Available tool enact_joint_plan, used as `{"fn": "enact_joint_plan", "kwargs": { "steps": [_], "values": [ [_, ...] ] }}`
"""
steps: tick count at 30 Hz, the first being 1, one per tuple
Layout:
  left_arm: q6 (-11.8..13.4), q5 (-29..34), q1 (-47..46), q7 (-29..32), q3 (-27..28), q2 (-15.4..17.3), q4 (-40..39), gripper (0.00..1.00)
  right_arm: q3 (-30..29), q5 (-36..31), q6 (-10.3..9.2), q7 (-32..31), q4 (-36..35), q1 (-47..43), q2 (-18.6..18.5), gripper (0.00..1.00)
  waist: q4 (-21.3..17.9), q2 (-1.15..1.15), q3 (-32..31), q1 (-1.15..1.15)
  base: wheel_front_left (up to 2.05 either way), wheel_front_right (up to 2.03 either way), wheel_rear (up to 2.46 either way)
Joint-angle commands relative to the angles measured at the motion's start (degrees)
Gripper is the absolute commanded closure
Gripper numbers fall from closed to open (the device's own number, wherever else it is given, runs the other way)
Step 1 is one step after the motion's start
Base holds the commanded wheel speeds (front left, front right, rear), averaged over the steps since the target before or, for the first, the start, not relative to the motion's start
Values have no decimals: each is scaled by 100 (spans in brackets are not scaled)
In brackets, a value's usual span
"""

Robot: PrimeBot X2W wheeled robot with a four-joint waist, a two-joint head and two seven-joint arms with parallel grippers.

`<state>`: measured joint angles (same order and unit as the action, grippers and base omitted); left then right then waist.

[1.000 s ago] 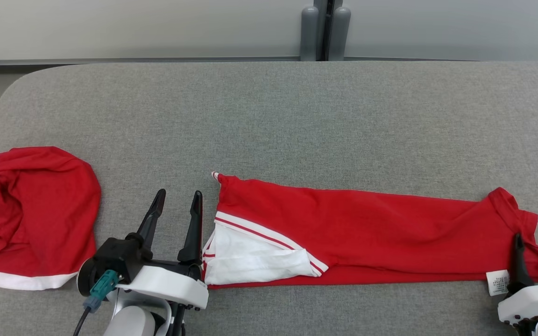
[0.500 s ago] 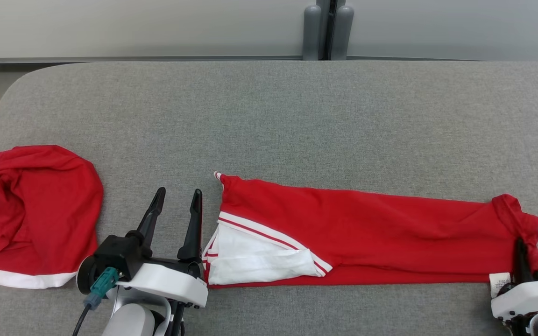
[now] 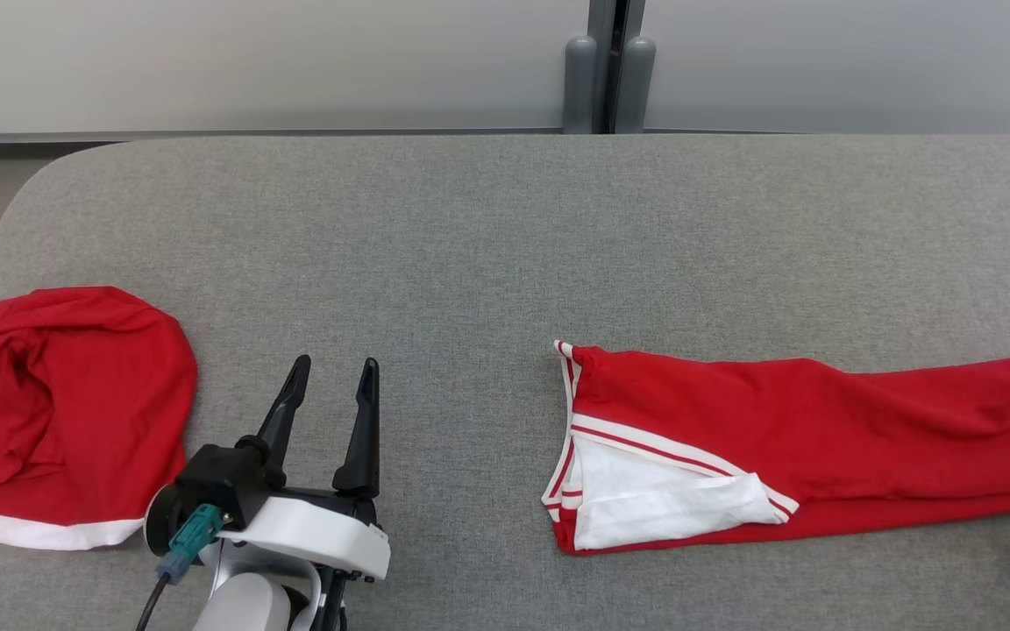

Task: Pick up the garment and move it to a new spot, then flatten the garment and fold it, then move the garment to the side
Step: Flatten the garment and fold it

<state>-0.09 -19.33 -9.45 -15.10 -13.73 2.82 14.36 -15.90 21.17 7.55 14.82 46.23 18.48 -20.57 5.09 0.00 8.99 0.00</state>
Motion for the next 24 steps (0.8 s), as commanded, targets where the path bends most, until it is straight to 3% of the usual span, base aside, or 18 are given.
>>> {"fn": "enact_joint_plan", "kwargs": {
  "steps": [1,8,18,24],
  "values": [
    [16,-23,51,-7,22,15,4,0,8,-43,-12,46,-82,45,-9,100,-5,0,-28,0,0,0,0],
    [30,-59,148,-7,27,17,45,0,650,-11,-8,-93,-922,118,448,100,-46,0,-196,0,0,0,0],
    [34,-95,220,-4,36,20,70,0,2228,149,-8,-957,-2805,-279,1308,100,-41,0,-407,0,0,0,0],
    [38,-133,265,-4,-24,18,71,0,2887,246,-8,-1217,-3175,-480,1594,100,72,0,-441,0,0,0,0]
  ]
}}
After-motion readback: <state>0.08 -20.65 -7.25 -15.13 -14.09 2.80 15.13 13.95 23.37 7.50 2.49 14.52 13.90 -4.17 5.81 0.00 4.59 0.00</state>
